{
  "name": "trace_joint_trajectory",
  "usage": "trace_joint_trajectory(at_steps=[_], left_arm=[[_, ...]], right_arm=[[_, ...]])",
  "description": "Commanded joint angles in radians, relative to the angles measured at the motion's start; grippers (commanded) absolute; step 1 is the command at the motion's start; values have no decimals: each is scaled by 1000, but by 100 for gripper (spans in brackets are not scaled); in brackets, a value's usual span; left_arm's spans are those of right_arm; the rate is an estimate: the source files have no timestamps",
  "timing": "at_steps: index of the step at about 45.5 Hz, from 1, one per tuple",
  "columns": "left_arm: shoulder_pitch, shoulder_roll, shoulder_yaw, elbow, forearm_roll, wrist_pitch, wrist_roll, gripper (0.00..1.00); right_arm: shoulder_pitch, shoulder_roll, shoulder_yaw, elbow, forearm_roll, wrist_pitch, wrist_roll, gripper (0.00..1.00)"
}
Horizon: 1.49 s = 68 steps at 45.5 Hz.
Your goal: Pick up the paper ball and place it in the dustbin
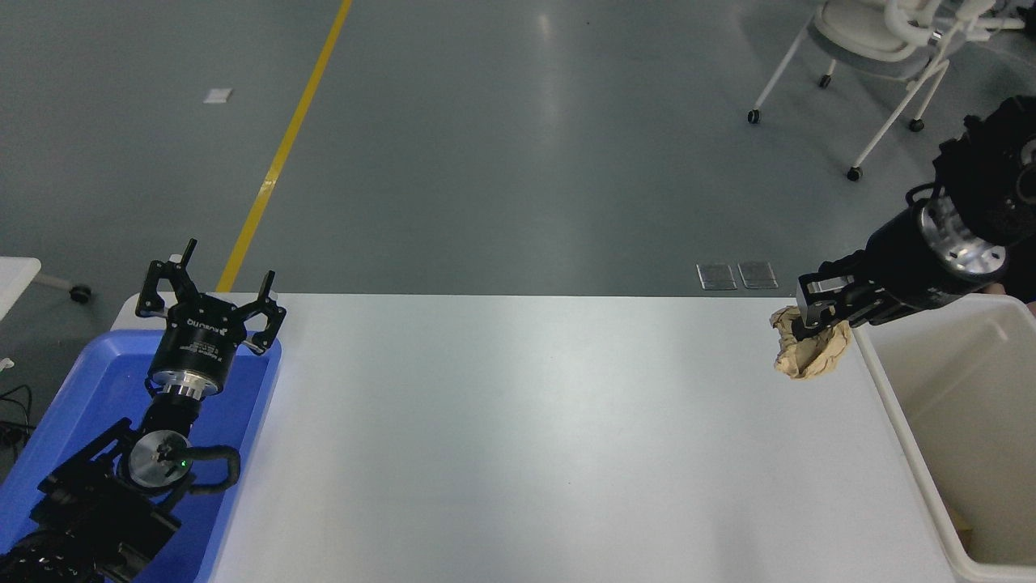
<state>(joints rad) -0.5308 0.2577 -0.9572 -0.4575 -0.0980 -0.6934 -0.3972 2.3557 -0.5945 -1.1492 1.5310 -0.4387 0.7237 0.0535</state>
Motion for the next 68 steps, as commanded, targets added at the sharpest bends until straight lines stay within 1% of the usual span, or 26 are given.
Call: trace_joint_trajectory(at_steps=[1,9,12,16,23,26,29,32,35,40,48,54,56,60,68], left_arm=[[0,0,-1,0,0,2,0,100],[2,0,-1,0,0,0,0,100],[2,0,-1,0,-2,2,0,100],[2,0,-1,0,-2,0,0,100],[0,0,-1,0,-2,2,0,100],[2,0,-1,0,0,2,0,100],[0,0,-1,0,-2,2,0,100],[0,0,-1,0,-2,2,0,100],[0,0,-1,0,-2,2,0,100],[2,0,-1,0,0,2,0,100],[0,0,-1,0,0,0,0,100],[-1,0,0,0,0,0,0,100],[-1,0,0,-1,0,0,0,100],[-1,0,-1,0,0,0,0,100],[-1,0,0,0,0,0,0,100]], right_arm=[[126,4,-55,24,14,62,-1,0],[126,-10,-96,20,0,62,-3,0],[120,-34,-132,5,-20,62,-3,0],[109,-102,-178,-38,-83,59,-1,0],[22,-274,-188,-202,-190,59,5,0],[-32,-336,-178,-290,-250,54,20,0],[-104,-393,-153,-383,-310,45,54,0],[-191,-441,-104,-469,-339,22,83,0],[-300,-470,-46,-549,-341,-29,91,0],[-527,-488,81,-666,-325,-156,89,0],[-927,-453,359,-822,-270,-289,77,0],[-1203,-369,555,-902,-201,-391,54,0],[-1272,-337,607,-931,-173,-434,39,0],[-1384,-257,681,-1002,-89,-492,17,0],[-1529,-81,726,-1181,115,-561,14,0]])
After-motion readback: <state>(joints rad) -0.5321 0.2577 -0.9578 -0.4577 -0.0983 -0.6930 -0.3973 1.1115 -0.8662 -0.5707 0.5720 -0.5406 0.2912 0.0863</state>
